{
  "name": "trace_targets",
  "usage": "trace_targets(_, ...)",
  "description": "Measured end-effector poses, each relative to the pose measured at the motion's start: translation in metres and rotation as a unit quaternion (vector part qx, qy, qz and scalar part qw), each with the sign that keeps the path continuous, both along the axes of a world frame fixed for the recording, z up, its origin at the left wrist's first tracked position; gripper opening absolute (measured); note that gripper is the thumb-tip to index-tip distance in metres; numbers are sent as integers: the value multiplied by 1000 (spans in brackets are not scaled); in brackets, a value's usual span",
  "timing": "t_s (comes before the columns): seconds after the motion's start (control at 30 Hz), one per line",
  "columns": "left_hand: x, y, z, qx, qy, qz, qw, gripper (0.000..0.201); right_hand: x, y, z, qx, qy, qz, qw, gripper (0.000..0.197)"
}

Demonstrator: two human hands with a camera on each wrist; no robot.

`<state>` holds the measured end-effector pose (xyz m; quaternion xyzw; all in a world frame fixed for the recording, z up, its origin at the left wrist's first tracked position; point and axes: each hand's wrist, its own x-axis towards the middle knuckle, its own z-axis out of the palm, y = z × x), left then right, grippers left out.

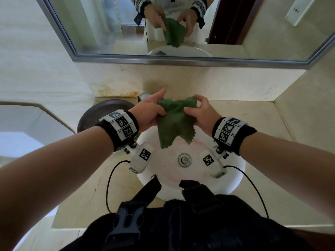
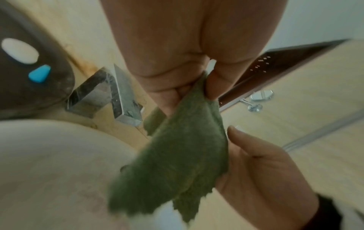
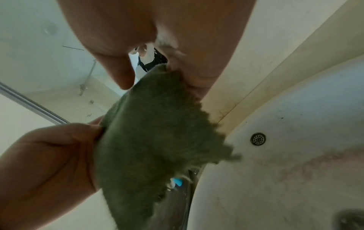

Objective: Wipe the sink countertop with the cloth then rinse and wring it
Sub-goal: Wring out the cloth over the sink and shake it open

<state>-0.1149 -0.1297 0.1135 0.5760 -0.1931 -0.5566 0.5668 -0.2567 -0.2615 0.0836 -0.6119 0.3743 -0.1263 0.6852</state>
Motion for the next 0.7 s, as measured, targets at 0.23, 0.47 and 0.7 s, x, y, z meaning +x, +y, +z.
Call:
trace_targets(0.23, 9, 6, -5, 24, -280, 81, 956, 32, -9, -8, 7, -236, 69, 23, 969, 29)
trace_targets(0.47, 14, 4, -10, 24, -459, 75, 885, 17, -7, -3, 18, -357, 145, 107, 916, 32)
trace_targets(0.7, 13, 3, -14, 32, -553, 44, 831, 16, 0, -4, 21, -386, 181, 104, 899, 10)
